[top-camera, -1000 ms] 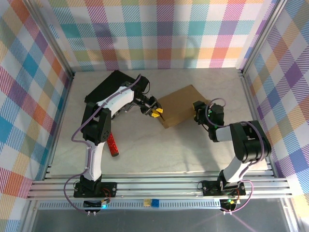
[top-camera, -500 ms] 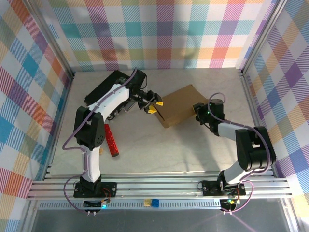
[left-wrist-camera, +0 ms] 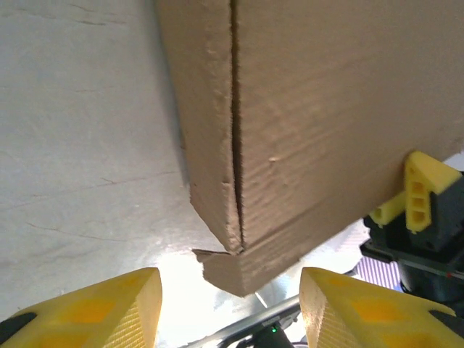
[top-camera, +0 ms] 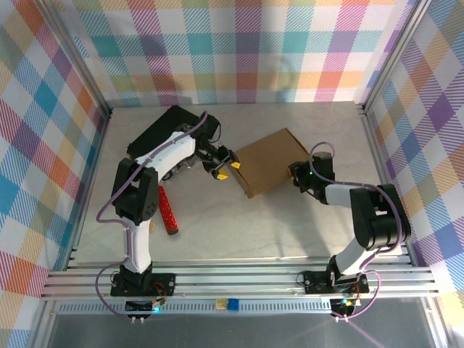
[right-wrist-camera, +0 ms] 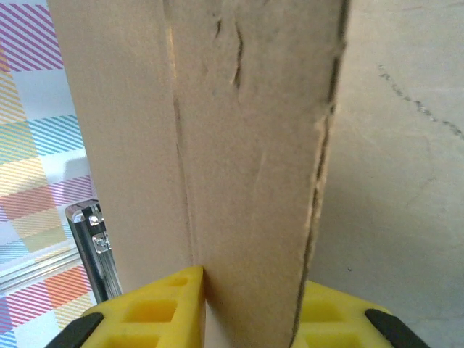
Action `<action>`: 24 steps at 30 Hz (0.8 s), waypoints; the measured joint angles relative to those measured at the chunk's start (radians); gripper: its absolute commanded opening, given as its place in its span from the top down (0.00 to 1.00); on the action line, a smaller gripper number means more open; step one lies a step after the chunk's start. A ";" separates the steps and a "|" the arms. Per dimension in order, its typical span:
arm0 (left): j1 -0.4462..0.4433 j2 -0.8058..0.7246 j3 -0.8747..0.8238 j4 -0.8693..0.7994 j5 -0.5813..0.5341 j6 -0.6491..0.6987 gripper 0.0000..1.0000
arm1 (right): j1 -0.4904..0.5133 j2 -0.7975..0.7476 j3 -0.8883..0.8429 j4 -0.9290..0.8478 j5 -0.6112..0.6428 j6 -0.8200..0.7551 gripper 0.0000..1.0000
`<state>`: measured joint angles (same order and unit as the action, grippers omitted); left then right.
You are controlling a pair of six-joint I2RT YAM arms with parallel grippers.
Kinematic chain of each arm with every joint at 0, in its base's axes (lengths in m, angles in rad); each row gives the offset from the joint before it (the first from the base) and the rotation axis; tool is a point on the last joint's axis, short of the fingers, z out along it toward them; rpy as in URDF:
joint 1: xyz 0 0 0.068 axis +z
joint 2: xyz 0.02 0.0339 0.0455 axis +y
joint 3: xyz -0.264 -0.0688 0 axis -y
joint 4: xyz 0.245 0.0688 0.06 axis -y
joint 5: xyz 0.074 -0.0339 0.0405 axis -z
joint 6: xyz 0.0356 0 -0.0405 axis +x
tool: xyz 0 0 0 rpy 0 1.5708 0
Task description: Fold the paper box
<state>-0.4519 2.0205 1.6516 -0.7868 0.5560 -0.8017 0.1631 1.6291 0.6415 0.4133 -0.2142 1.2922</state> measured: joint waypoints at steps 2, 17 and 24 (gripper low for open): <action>-0.007 0.000 -0.027 0.037 -0.013 -0.017 0.47 | 0.000 0.011 0.004 0.017 -0.008 0.000 0.80; -0.035 0.038 -0.128 0.274 -0.055 -0.156 0.61 | 0.000 0.013 0.015 0.026 -0.018 0.001 0.85; -0.045 0.044 -0.128 0.285 -0.081 -0.166 0.68 | 0.000 0.013 0.015 0.026 -0.021 0.001 0.86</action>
<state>-0.4969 2.0647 1.5238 -0.5018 0.4747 -0.9680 0.1631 1.6424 0.6567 0.4397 -0.2352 1.2934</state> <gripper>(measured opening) 0.333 0.148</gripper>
